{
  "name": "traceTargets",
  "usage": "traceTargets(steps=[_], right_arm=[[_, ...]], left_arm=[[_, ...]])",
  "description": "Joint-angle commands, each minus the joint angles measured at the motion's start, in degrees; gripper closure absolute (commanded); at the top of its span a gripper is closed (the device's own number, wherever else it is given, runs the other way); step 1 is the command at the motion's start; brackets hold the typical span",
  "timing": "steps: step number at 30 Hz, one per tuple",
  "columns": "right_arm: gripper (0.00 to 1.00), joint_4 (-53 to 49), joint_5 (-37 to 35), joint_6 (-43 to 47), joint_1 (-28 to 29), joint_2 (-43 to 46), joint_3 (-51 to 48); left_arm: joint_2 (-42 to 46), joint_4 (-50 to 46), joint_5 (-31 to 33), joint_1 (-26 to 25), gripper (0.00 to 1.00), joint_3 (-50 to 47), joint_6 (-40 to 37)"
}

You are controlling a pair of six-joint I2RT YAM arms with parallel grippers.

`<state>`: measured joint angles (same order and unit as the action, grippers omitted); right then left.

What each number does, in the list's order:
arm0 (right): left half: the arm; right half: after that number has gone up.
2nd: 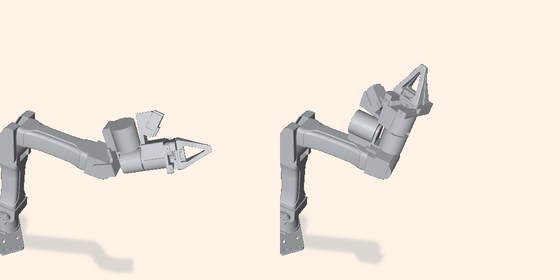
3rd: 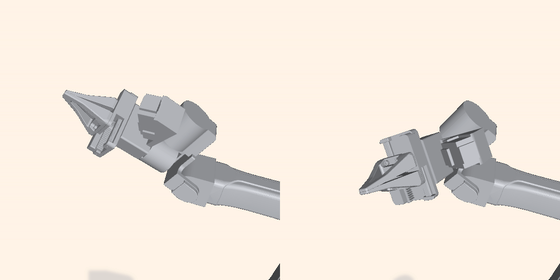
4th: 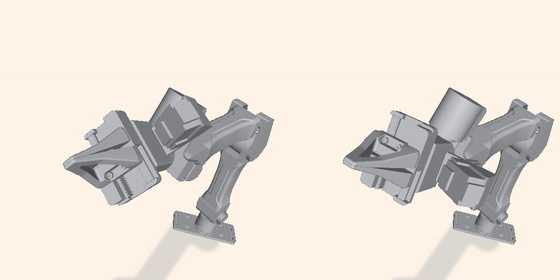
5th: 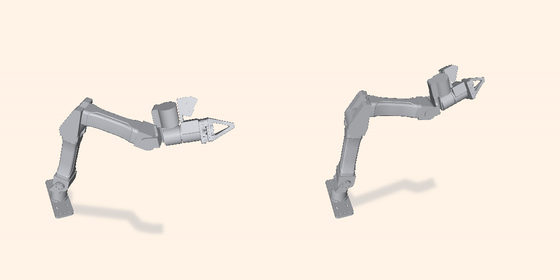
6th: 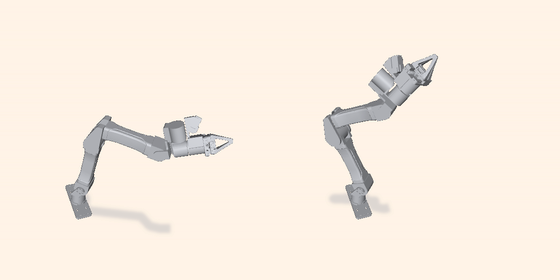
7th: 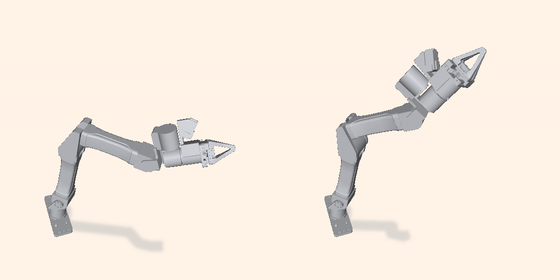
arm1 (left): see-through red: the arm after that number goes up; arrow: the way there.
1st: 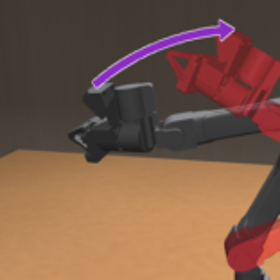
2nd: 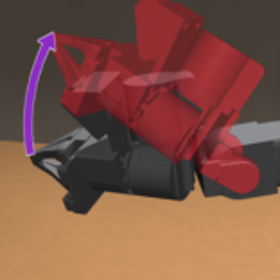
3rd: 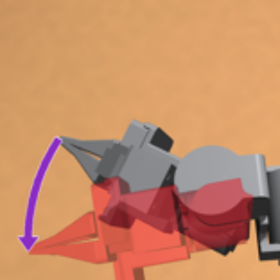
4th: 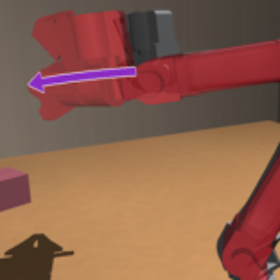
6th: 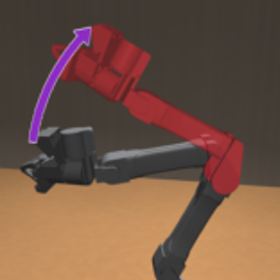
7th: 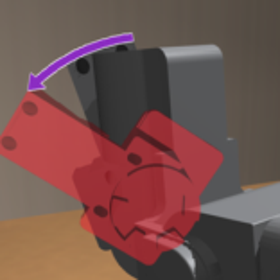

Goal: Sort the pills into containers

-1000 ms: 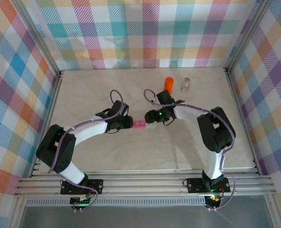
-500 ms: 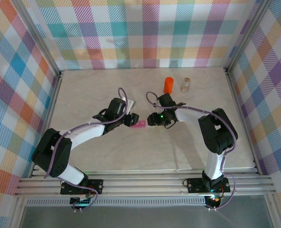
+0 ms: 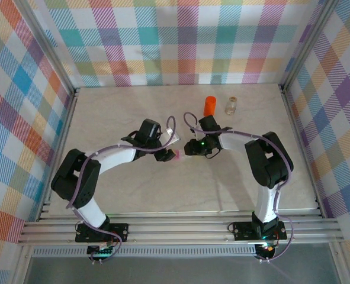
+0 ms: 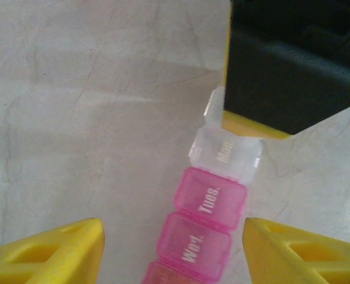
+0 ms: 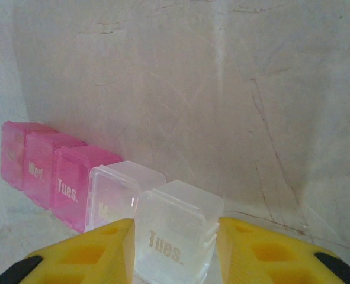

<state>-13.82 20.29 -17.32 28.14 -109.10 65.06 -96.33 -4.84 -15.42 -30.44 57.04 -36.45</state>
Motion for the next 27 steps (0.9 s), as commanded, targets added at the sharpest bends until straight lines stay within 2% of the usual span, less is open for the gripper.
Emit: traceTargets(steps=[1, 9, 20, 27], right_arm=[[0.62, -0.3, 2.8, 1.6, -0.5, -2.6, 0.8], [0.62, 0.2, 3.8, 3.0, -0.9, -2.7, 0.1], [0.61, 1.8, 5.0, 2.3, -1.2, -3.7, -0.8], [0.61, 1.6, 5.1, 2.5, -1.2, -3.9, -1.2]], left_arm=[[-2.9, -9.2, -2.0, 1.0, 0.36, 3.4, -7.5], [-6.5, -20.3, -4.3, 0.8, 0.32, 10.2, -7.9], [-9.6, -23.7, -0.5, -0.2, 0.3, 13.0, -9.6], [-12.4, -24.9, -0.1, -0.6, 0.37, 15.1, -9.6]])
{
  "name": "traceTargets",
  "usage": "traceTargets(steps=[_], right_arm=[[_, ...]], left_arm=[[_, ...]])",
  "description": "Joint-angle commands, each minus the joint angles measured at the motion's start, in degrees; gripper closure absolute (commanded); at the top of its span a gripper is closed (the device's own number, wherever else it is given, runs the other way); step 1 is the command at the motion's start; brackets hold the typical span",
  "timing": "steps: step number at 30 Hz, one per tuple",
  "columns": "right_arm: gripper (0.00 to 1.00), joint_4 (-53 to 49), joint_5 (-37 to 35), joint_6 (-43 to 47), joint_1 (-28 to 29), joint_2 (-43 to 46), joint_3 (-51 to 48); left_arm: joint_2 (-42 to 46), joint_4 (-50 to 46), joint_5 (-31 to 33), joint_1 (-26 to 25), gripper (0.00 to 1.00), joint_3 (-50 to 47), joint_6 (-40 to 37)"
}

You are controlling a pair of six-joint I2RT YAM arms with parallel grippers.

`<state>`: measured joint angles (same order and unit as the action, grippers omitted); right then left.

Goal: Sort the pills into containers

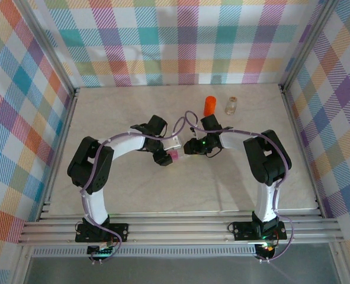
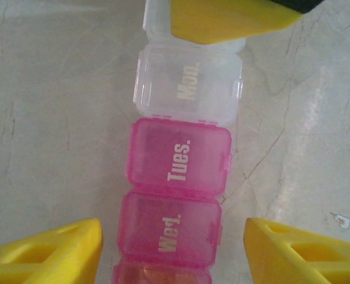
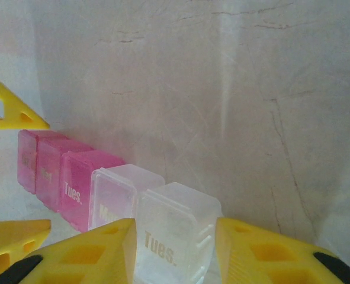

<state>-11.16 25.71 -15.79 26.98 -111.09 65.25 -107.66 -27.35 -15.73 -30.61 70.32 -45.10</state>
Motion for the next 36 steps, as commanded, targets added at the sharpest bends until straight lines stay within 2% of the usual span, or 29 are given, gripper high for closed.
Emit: traceTargets(steps=[1, 6, 12, 26, 29, 36], right_arm=[[0.61, -1.2, -0.5, 1.0, -0.1, -1.9, -1.4], [0.61, -1.3, -0.6, 1.1, -0.1, -1.9, -1.3], [0.61, -1.5, -0.7, 1.2, -0.1, -1.9, -1.3], [0.6, -1.8, -0.4, 1.3, -0.1, -1.9, -1.3], [0.6, -1.9, -0.4, 1.2, -0.1, -1.9, -1.3], [0.6, -2.5, -1.6, 1.3, 0.0, -2.6, -0.9]], left_arm=[[-1.3, -2.4, 0.7, -0.6, 0.38, 1.9, -1.0], [-2.0, -3.7, 1.2, -0.9, 0.41, 3.0, -1.7], [-2.3, -6.4, -0.1, -0.9, 0.49, 4.9, -2.3], [-4.9, -8.2, 0.3, -1.6, 0.47, 6.8, -2.4], [-5.3, -9.0, 0.1, -1.6, 0.55, 7.4, -2.5], [-6.4, -11.5, 0.2, -1.6, 0.8, 9.2, -2.6]])
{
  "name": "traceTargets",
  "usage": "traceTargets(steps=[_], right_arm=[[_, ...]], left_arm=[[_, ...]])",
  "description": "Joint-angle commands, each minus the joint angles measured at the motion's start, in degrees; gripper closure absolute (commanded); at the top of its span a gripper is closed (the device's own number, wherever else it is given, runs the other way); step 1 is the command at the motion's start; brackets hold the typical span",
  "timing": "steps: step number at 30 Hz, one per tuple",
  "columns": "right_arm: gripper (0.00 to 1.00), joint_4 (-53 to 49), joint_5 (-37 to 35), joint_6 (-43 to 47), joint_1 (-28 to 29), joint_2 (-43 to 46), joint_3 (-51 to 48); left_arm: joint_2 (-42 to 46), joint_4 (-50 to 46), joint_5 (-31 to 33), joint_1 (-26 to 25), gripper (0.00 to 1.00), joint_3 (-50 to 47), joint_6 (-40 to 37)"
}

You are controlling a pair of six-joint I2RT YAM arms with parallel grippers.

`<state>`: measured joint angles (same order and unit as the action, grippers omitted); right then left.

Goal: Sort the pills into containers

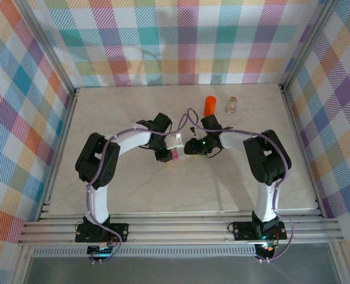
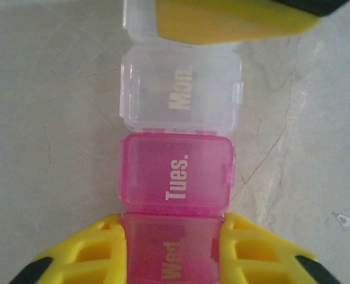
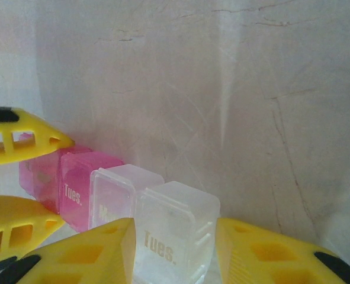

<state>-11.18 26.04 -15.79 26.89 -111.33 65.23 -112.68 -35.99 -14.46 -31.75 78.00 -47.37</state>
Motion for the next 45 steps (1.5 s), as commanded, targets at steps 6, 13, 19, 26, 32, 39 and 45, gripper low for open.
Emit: traceTargets(steps=[6, 13, 19, 26, 32, 39, 45], right_arm=[[0.6, -4.1, -4.4, 1.5, 0.1, -3.8, -0.2], [0.6, -4.7, -4.9, 1.3, 0.0, -4.9, 0.4], [0.6, -4.8, -4.9, 1.4, 0.0, -4.6, 0.2], [0.6, -4.6, -5.0, 1.3, 0.0, -4.1, 0.1], [0.6, -4.5, -4.7, 1.1, 0.0, -4.0, 0.1], [0.6, -4.6, -4.9, 1.1, 0.1, -3.8, 0.0], [0.6, -4.6, -4.9, 1.1, 0.1, -4.1, 0.2]], left_arm=[[-2.4, -7.8, -3.6, 0.2, 0.85, 4.0, -0.6], [-4.0, -12.1, -7.6, 1.9, 0.71, 7.4, 1.0], [-2.5, -8.3, -4.4, 2.2, 0.56, 6.8, 4.7], [8.2, 6.6, -3.8, 1.6, 0.34, -3.8, 12.5], [8.6, 6.0, 0.7, -0.5, 0.2, -4.2, 13.6], [4.8, 3.2, 6.2, -3.0, 0.2, -2.7, 14.0], [3.5, 3.5, 7.8, -4.0, 0.22, -3.0, 15.0]])
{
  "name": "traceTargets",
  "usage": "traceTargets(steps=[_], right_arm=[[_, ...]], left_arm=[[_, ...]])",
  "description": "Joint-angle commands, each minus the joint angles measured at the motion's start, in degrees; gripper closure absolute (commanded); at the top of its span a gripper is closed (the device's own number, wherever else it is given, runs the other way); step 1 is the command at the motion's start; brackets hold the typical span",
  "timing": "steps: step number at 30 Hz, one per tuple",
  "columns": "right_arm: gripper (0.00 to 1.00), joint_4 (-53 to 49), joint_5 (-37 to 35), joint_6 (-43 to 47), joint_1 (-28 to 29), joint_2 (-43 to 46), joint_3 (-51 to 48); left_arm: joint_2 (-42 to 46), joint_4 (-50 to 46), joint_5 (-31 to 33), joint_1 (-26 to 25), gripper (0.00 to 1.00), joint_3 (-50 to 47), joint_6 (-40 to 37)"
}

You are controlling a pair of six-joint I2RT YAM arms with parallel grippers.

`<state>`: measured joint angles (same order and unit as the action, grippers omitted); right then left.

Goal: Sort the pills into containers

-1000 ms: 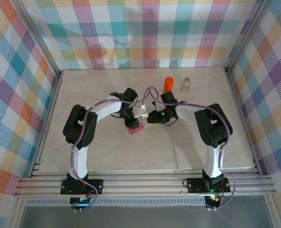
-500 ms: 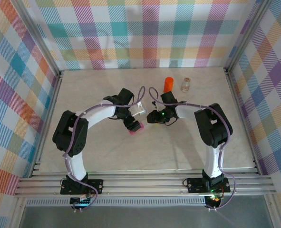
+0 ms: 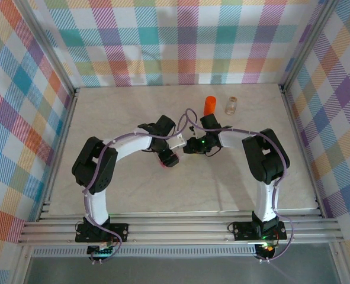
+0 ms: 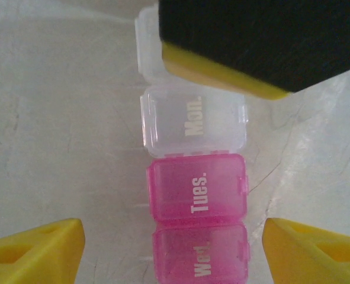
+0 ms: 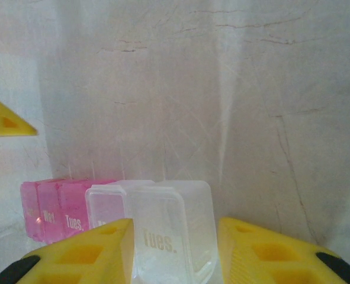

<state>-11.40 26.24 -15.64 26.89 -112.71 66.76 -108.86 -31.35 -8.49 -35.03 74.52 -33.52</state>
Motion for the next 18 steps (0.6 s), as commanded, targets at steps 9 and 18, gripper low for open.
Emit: traceTargets(steps=[9, 18], right_arm=[[0.6, -4.3, -5.0, 0.9, 0.1, -2.7, -1.4], [0.6, -4.5, -5.1, 0.9, 0.1, -2.7, -1.4]], left_arm=[[-1.5, -1.8, 3.8, -1.4, 0.24, -0.1, 1.2], [-1.6, -1.5, 5.3, -1.9, 0.24, -0.6, 1.7]])
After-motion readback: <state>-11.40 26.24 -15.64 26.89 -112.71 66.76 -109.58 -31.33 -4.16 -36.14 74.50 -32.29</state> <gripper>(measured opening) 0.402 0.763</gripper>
